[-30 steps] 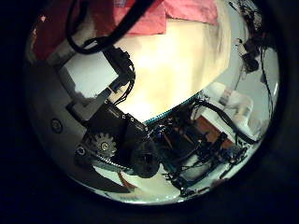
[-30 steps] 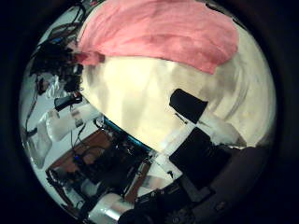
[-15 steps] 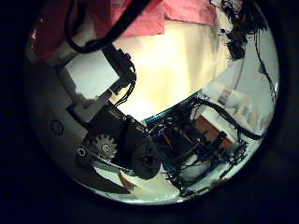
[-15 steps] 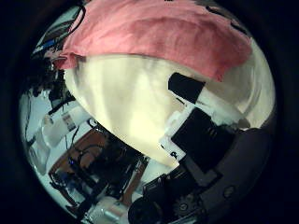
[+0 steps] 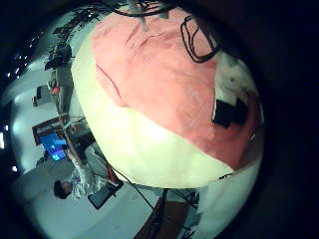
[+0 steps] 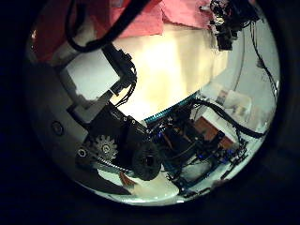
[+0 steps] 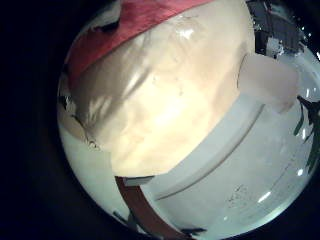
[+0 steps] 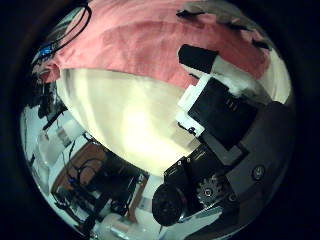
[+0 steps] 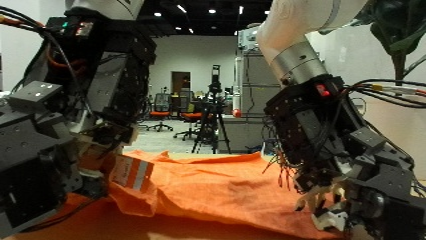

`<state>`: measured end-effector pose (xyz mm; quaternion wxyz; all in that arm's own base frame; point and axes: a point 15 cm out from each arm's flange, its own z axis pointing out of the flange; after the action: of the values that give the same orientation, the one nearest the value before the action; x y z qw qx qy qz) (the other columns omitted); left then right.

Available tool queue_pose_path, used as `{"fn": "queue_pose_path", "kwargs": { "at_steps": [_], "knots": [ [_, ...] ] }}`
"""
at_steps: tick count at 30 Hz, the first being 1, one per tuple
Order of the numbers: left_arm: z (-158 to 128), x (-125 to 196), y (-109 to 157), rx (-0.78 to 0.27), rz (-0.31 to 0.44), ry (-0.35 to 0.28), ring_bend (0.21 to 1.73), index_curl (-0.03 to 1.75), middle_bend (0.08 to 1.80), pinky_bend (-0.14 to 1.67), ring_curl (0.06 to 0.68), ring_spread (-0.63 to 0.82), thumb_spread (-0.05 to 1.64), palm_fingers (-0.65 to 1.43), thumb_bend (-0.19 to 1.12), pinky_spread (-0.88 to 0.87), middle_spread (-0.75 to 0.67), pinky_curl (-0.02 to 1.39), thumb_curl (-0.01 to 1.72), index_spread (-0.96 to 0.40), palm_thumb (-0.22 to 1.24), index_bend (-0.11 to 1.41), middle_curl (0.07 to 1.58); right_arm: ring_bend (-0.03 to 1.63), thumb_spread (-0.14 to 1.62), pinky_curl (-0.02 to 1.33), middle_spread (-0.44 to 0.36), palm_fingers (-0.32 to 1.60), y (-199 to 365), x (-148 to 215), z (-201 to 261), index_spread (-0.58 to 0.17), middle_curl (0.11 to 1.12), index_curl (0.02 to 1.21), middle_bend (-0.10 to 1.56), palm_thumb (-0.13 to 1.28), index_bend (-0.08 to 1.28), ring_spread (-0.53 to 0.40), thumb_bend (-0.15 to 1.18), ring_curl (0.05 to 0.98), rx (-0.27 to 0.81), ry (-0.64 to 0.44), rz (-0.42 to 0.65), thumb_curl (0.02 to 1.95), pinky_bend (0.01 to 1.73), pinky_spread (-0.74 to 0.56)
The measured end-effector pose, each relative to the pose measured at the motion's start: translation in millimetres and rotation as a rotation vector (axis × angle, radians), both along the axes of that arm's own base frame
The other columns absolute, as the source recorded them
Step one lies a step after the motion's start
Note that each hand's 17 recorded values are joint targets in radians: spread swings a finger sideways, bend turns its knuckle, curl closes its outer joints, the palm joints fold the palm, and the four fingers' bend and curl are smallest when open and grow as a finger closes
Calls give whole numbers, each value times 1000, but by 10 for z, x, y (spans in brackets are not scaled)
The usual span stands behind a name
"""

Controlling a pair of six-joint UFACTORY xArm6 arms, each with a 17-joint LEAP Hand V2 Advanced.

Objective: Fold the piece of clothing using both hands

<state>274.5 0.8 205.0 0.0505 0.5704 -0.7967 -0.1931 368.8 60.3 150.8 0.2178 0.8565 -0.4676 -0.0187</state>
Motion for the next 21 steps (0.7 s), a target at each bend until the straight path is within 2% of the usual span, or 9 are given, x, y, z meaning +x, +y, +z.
{"fn": "queue_pose_path", "kwargs": {
  "at_steps": [5, 11, 18, 21],
  "knots": [
    [76, -88, 16, -7, -27, 14, 1311, 1543, 798, 1120, 532, -459, 925, 1012, -13, -663, -599, 623, 793, -653, 874, 176, 1166, 1191, 1029, 577, -200, 1274, -70, -25, 236, -334, 744, 670, 1097, 1075, 945, -273, 96, 592, 10, -25, -19, 489, 1171, -409],
    [290, -261, 2, -36, -71, 48, 1305, 1559, 792, 1122, 531, -462, 923, 1010, -14, -664, -603, 625, 790, -628, 872, 175, 1167, 1301, 1078, 673, -184, 1145, -263, -230, 687, -292, 804, 742, 1214, 1101, 1064, -249, 86, 668, 3, -45, -64, 553, 1292, -316],
    [706, -389, -18, -67, -114, 103, 1297, 1575, 787, 1118, 531, -461, 919, 1015, -15, -669, -609, 624, 784, -594, 868, 177, 1168, 1339, 1095, 725, -172, 1109, -300, -492, 1138, -271, 825, 771, 1254, 1105, 1096, -235, 60, 706, 44, -96, -100, 605, 1334, -271],
    [856, -381, -9, -72, -119, 100, 1296, 1581, 785, 1117, 532, -462, 919, 1014, -17, -672, -615, 623, 779, -581, 865, 173, 1168, 1346, 1100, 740, -167, 1109, -234, -531, 1315, -265, 829, 777, 1265, 1108, 1104, -231, 49, 717, 70, -139, -85, 626, 1332, -259]
  ]
}}
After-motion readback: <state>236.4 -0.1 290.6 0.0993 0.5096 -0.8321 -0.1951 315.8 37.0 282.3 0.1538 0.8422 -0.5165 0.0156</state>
